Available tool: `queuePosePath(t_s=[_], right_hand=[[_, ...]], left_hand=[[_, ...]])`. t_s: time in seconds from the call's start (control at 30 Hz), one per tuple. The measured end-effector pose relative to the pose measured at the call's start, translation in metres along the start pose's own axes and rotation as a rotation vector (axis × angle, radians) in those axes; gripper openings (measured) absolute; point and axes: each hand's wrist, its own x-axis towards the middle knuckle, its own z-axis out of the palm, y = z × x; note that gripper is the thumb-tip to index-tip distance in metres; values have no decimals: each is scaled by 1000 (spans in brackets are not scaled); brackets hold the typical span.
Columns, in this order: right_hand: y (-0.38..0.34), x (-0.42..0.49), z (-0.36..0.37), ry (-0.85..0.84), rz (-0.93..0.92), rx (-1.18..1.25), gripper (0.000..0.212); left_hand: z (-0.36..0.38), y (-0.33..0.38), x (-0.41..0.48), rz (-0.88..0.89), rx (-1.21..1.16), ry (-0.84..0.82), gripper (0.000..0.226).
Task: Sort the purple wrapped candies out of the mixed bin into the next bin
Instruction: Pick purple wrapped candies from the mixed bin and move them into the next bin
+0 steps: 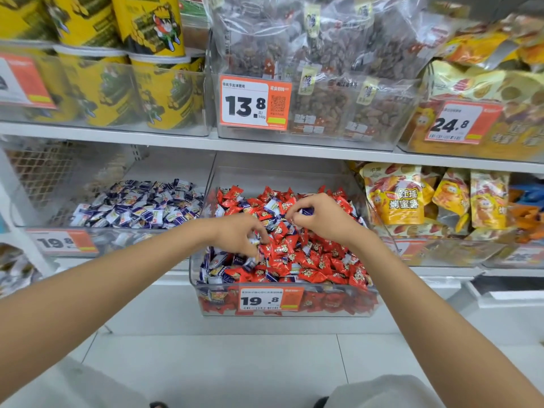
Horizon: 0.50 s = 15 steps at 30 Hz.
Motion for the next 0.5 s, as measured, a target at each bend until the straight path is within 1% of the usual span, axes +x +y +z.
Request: queuePosePath(t_s=[0.07,0.13,0.17,0.23,0.27,0.3,0.37,0.4,0.43,0.5], right_hand=[[-1,15,2,31,-30,-102,13],[-1,31,7,-18,-56,-283,12],[-2,38,10,-83,-62,-383,16],[-3,47,19,-283,-51,-547,32],[-3,50,23,-387,-30,-589,40],[-2,52,24,-476,4,-619,46],[4,55,21,-599,55,-685,58],[6,56,17,-624,73,-708,62],[10,56,14,-620,78,-707,64],[17,52,8,-541,43,-665,58]], left_hand=[[-12,-9,2,-4,-133,104,32],[-18,-16,8,5,-176,184,26],[-20,-18,12,15,-180,218,24],[-20,-21,22,18,-172,263,20],[-18,-21,27,20,-141,264,16],[-16,-21,32,11,-83,245,17],[-9,-19,39,-9,43,161,42],[-6,-18,42,-16,93,116,51],[-3,-18,43,-25,137,77,56],[0,-20,46,-28,199,37,56]])
